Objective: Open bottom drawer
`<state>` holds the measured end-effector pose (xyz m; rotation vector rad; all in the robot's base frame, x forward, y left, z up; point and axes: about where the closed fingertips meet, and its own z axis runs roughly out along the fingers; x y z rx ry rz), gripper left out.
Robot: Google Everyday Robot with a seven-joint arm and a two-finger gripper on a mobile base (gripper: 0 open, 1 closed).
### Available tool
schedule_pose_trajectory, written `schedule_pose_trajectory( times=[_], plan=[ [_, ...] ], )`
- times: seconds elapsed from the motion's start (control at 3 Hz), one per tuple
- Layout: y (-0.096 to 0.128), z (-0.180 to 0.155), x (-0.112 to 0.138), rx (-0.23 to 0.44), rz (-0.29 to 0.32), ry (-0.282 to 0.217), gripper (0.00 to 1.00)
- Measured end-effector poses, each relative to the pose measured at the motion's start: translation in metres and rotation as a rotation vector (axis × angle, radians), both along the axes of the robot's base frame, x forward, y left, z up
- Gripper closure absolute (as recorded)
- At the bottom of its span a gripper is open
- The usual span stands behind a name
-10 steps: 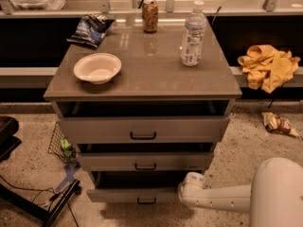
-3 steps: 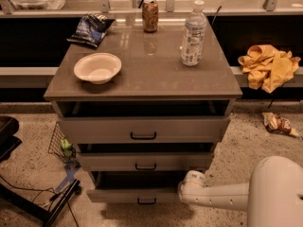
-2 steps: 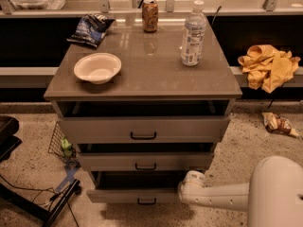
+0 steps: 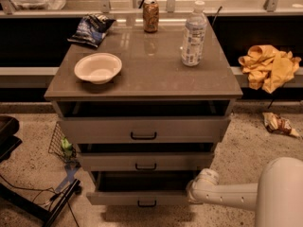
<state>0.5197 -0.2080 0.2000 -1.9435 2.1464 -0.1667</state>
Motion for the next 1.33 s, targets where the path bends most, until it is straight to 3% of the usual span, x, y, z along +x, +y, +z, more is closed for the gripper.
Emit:
schedule_pose_trajectory(
  times=[0.33, 1.0, 1.33],
  plan=[
    [0.0000, 0.0000, 0.0000, 0.000, 0.000, 0.000, 1.00],
    [0.0010, -0.0025, -0.0020, 0.001, 0.001, 0.004, 0.51],
    [0.0043, -0.0065, -0.0022, 0.036, 0.016, 0.016, 0.28]
  ],
)
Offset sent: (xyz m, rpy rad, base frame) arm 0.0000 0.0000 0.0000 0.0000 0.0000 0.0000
